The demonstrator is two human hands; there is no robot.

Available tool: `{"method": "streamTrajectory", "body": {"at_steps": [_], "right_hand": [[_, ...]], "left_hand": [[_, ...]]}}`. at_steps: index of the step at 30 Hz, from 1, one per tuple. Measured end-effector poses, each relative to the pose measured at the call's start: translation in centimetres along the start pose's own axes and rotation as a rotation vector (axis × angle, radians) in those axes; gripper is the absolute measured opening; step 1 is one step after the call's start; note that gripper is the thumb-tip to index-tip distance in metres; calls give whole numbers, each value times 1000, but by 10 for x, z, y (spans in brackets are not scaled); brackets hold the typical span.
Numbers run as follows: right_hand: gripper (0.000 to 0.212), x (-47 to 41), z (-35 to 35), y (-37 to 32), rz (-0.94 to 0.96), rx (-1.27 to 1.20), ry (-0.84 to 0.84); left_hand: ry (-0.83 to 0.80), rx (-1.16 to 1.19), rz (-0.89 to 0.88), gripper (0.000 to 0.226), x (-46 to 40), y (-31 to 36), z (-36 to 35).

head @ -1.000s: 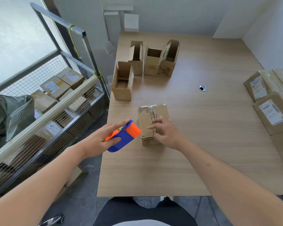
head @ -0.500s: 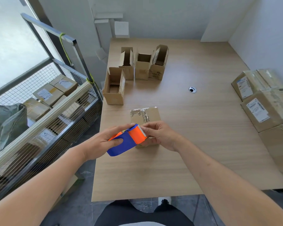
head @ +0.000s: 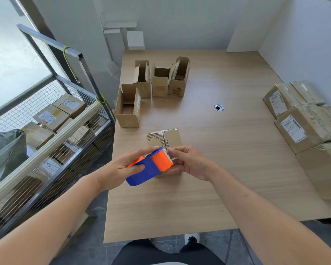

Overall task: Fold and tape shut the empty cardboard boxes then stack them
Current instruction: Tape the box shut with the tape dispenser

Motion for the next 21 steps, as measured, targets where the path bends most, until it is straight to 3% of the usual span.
{"method": "streamTrajectory", "body": {"at_steps": [5,11,21], "right_hand": [[36,-4,4,2,52,45,120],[13,-12,6,9,139,148,338],[8,-5,37,20,141,158,622]], "left_hand": [[-49,-59,-8,57,-5,1,0],[-105,-399,12,56,-11,-10,1],[-166,-464,40,57,-7,-18,13]]}}
Point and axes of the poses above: each hand's wrist, its own x-axis away from the middle knuckle, its own z-axis out of the back of the hand, y = z × x, the point moved 3 cm from there along -x, towards the middle knuckle, and after that the axes turned 11 degrees about -z, right-handed, at the moved point
